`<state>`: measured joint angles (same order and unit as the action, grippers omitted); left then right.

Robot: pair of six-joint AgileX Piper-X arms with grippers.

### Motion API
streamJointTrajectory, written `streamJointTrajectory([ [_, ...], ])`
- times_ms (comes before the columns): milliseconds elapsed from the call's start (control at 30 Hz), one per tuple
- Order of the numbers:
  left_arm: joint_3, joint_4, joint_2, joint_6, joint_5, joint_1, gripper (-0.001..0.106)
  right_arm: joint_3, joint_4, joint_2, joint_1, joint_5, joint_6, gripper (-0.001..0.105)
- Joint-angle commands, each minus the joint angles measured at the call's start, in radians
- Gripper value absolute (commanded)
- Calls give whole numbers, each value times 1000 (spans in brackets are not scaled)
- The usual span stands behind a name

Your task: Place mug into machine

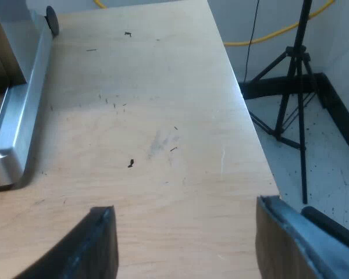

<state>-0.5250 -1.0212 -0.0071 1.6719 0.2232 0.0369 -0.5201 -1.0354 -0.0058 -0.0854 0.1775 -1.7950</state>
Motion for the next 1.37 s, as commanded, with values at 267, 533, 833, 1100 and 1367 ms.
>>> streamJointTrajectory([
  [267,20,25,-101,-10,-2,0,74,-8,8,-46,0,6,-4,54],
  [533,21,26,-101,-10,-2,0,74,-8,8,-46,0,6,-4,54],
  [833,21,26,-101,-10,-2,0,74,-8,8,-46,0,6,-4,54],
  [1100,21,26,-101,-10,-2,0,74,-8,8,-46,0,6,-4,54],
  [1367,21,26,-101,-10,-2,0,74,-8,8,-46,0,6,-4,54],
])
